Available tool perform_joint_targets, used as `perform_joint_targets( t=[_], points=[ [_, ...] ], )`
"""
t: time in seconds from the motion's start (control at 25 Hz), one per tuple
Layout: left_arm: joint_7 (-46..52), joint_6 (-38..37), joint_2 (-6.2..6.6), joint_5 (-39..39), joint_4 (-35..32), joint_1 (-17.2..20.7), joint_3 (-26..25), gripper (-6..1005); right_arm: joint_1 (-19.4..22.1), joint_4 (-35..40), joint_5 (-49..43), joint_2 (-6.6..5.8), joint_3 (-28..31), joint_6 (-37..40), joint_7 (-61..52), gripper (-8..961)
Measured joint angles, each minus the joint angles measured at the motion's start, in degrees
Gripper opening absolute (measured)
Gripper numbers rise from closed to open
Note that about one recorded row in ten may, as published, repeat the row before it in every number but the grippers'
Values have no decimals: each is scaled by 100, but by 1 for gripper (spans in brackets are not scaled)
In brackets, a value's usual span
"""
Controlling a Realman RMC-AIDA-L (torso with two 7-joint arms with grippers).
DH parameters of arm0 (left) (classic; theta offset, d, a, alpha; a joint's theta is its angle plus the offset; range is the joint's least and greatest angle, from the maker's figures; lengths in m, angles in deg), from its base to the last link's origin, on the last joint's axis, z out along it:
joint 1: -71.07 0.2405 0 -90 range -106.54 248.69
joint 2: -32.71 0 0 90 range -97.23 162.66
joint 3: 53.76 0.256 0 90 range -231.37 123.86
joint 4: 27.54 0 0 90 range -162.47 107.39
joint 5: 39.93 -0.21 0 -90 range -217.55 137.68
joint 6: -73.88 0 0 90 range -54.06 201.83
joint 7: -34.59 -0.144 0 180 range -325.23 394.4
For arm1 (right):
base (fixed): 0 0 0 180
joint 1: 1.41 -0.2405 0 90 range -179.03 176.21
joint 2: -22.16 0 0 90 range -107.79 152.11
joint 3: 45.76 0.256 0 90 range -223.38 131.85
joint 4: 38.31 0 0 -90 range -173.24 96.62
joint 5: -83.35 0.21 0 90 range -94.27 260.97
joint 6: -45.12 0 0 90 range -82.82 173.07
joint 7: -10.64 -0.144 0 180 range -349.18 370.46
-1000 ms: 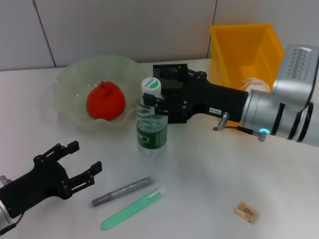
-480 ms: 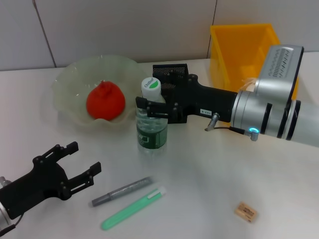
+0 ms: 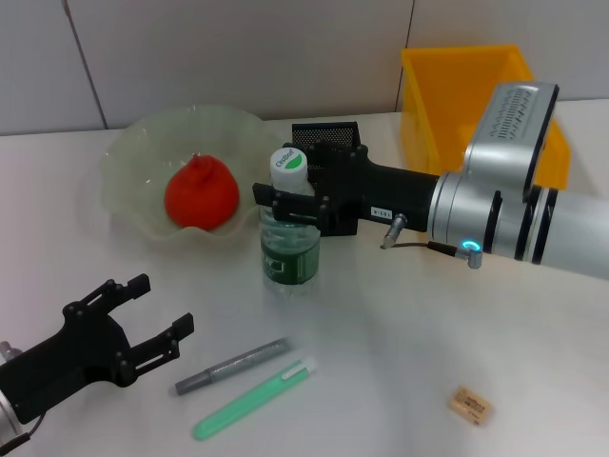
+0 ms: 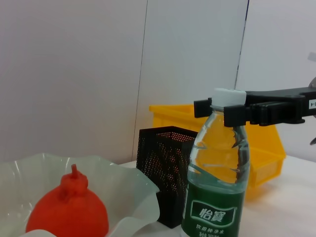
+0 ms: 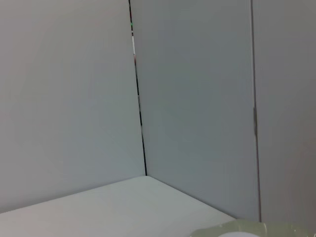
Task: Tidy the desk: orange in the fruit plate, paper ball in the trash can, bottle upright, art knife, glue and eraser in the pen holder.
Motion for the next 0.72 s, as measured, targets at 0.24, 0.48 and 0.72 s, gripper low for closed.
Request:
perform_joint_targets(
  t=[0.24,0.48,0.72],
  points=[
    [-1,-9,-5,6,7,0,0,822,-2,-1,0,-5,-19,-10,-27,687],
    [-1,-15,-9,8,13,0,0,821,-42,2,1,-9,-27,-64,-61,504],
    [-1,-40,-9,8,18,31,-10,821,-11,-169,-10,-20,-188,-69,-65,430]
  ],
)
